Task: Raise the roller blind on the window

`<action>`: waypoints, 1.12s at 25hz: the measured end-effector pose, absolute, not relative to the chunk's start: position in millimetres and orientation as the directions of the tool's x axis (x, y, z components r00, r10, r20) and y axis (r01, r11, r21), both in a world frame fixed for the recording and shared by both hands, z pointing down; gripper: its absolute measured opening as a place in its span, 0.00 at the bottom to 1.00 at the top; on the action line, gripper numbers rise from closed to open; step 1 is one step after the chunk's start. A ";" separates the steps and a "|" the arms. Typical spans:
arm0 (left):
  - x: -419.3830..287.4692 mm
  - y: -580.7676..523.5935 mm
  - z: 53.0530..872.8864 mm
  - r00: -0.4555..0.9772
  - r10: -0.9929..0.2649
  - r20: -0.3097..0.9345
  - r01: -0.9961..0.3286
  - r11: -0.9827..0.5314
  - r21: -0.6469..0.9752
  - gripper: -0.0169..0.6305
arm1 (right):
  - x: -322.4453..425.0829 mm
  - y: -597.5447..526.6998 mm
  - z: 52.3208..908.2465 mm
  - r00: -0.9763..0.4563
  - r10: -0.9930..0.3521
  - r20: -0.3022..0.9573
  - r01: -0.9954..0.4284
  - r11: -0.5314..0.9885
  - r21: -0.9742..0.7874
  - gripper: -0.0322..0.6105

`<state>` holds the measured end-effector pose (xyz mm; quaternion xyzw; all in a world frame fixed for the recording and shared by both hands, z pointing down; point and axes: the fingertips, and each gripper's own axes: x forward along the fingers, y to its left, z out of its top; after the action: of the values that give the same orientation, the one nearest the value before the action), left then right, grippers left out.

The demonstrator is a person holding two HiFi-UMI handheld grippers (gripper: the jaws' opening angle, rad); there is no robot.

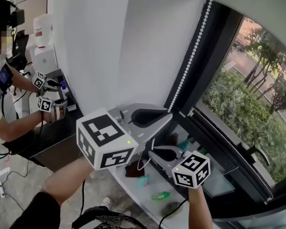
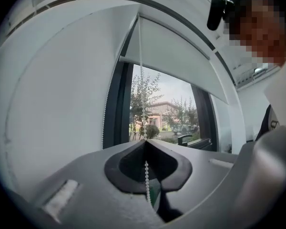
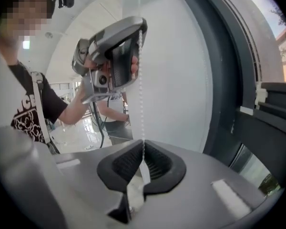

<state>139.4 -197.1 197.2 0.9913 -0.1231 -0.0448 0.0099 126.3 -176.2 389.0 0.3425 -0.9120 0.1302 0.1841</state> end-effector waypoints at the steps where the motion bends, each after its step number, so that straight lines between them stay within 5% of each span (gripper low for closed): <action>1: 138.7 -199.0 199.2 0.963 -0.259 -0.075 -0.259 -0.966 0.013 0.04 | 131.6 -175.8 376.8 -0.713 -0.590 0.380 -0.674 0.725 -0.140 0.09; 5: 140.5 -205.5 236.1 0.965 -0.261 0.019 -0.262 -0.964 0.036 0.04 | 156.9 -184.5 296.1 -0.717 -0.686 0.120 -0.693 0.687 -0.216 0.20; 9: 148.0 -202.4 318.9 0.951 -0.244 0.189 -0.262 -0.962 0.072 0.04 | 152.2 -192.1 229.3 -0.683 -0.731 0.010 -0.727 0.679 -0.102 0.21; 19: 149.7 -189.7 365.4 0.936 -0.234 0.263 -0.258 -0.964 0.061 0.04 | 122.1 -208.9 161.3 -0.698 -0.715 -0.035 -0.716 0.697 0.038 0.21; 21: 147.8 -187.4 365.6 0.937 -0.234 0.258 -0.260 -0.963 0.068 0.04 | 118.6 -208.7 159.4 -0.705 -0.709 -0.029 -0.709 0.703 0.050 0.09; 28: 122.3 -171.3 347.6 0.959 -0.154 0.237 -0.186 -0.975 0.119 0.10 | 115.9 -202.7 161.5 -0.717 -0.689 -0.105 -0.693 0.721 -0.001 0.07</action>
<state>122.3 -171.3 347.6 0.9872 -0.0860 0.1141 0.0703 115.9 -202.7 161.5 0.3732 -0.9263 -0.0192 -0.0490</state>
